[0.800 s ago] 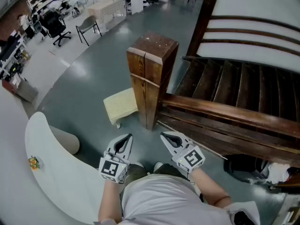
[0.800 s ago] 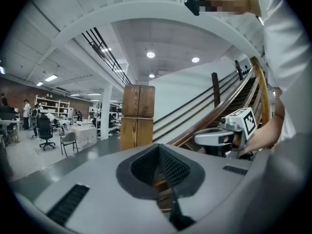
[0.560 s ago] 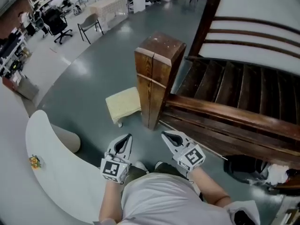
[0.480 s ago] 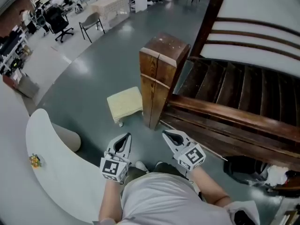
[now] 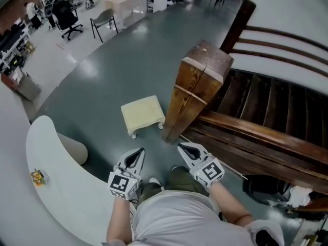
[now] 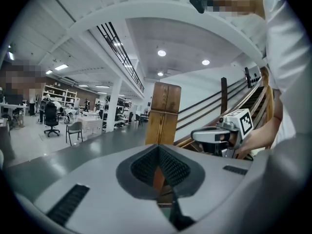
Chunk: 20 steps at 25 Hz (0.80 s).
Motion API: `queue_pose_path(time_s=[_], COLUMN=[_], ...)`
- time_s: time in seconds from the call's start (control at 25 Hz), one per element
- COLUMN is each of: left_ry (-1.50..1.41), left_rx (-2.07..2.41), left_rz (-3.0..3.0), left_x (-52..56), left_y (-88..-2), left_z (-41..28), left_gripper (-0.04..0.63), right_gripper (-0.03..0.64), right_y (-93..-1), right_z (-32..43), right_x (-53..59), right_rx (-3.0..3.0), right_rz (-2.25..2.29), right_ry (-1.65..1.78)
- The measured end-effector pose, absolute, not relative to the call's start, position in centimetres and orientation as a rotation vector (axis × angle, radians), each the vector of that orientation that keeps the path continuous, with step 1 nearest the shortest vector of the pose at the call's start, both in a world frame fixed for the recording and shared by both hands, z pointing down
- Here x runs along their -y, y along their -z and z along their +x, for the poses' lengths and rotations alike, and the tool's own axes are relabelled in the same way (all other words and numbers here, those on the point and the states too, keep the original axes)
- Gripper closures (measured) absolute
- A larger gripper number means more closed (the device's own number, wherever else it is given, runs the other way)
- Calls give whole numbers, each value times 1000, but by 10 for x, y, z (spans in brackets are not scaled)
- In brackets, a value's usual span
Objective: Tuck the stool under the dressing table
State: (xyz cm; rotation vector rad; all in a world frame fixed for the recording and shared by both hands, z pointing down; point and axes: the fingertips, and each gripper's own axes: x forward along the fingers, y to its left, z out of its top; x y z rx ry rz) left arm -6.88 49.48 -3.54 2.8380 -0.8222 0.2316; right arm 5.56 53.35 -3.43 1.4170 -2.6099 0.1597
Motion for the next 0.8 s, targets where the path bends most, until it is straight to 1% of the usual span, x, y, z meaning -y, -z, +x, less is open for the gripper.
queue_pose_path(time_s=[0.2, 0.4, 0.8], left_ry=[-219, -253, -301], left_rx=[836, 917, 1231], left_rz=[2808, 2801, 2651], left_x=[-460, -412, -332], left_y=[27, 21, 15], left_z=[-69, -68, -90], left_gripper=[595, 595, 595], right_gripper=[609, 609, 609], right_y=[25, 13, 3], right_z=[57, 49, 2], right_x=[-496, -441, -349], right_rx=[2593, 2603, 2733], right_rz=[1406, 1334, 966], right_ry=[-182, -127, -134])
